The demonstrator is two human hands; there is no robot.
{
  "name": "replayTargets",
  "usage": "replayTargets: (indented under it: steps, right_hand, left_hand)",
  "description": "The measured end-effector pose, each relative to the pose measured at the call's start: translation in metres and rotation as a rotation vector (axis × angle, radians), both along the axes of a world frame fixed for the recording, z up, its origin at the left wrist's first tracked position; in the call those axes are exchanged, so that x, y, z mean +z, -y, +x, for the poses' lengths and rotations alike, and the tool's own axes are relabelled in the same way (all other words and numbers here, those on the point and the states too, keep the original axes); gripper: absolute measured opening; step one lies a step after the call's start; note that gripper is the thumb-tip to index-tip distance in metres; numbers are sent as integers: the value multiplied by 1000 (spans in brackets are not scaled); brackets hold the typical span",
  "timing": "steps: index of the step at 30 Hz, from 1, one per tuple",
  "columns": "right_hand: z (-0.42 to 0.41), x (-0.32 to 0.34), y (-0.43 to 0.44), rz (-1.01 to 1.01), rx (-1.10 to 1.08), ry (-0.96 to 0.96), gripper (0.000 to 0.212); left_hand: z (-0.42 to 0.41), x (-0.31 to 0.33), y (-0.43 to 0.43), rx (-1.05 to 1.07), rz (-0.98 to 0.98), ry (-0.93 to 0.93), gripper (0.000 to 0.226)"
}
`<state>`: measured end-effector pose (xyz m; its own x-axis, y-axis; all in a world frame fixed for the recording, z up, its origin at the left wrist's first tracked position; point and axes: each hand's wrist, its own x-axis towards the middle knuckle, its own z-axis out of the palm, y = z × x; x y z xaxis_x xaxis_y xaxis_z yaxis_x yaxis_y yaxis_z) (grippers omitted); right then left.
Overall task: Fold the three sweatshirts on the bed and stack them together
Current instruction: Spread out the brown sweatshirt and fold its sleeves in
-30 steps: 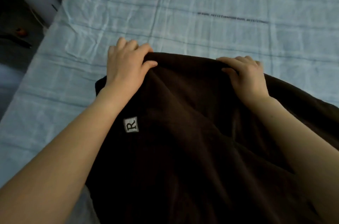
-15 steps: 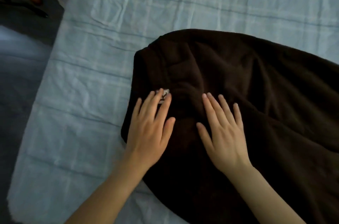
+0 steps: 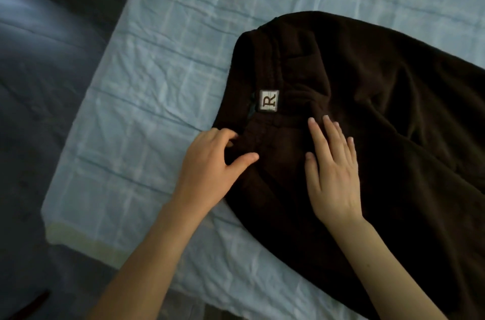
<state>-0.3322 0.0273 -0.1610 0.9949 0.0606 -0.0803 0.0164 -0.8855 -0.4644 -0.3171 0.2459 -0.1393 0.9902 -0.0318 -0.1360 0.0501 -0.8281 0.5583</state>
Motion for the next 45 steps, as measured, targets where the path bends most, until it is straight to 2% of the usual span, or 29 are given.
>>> replayTargets:
  steps: [2,4,7,10,12,15,17,22,26,28,33,36,38,40,43,45]
  right_hand:
    - [0,4,-4,-5,-22,-27,55]
    - [1,9,-7,-13,-27,-8,53]
    - [-2,16,-11,-75,86,73,53]
    - [-6,6,-22,-166,230,-2,55]
    - [-9,-7,-30,-175,232,-89,58]
    - [-10,-19,-28,-161,195,-71,58]
    - [-9,-22,-26,-153,193,-53,57]
    - [-11,-23,-30,-148,185,-50,58]
    - [-11,-20,-30,-145,171,-47,59]
    - [-12,-19,-32,-144,169,-59,59]
    - [-15,-9,-36,-105,149,-53,59]
    - [-22,-3,-43,-107,217,-43,57]
    - [-27,-5,-49,-159,262,-83,59]
    - [-26,-8,-52,-165,253,-89,59]
    - [-24,-14,-51,-151,236,-43,57]
    - [-28,-19,-49,-118,218,-28,57]
  left_hand:
    - [4,9,-3,-22,-78,-20,31]
    - [-1,20,-20,10,-274,-48,23]
    - [-21,30,-59,113,-443,-81,25]
    - [-37,18,-73,146,-360,-190,21]
    - [-40,6,-73,65,-368,-278,9]
    - [-40,0,-81,-87,-375,-326,37]
    - [-42,1,-94,-115,-367,-320,45]
    - [-60,2,-110,-100,-343,-259,42]
    - [-73,2,-102,-5,-460,-141,21]
    - [-77,1,-97,54,-502,-117,20]
    - [-89,3,-95,122,-426,-45,9]
    - [-99,-5,-95,257,-376,-113,12]
    - [-100,-10,-90,338,-236,-205,8]
    - [-94,-9,-77,361,-11,-129,19]
    - [-76,-4,-39,132,171,102,57]
    - [-70,-11,-19,-98,206,101,57]
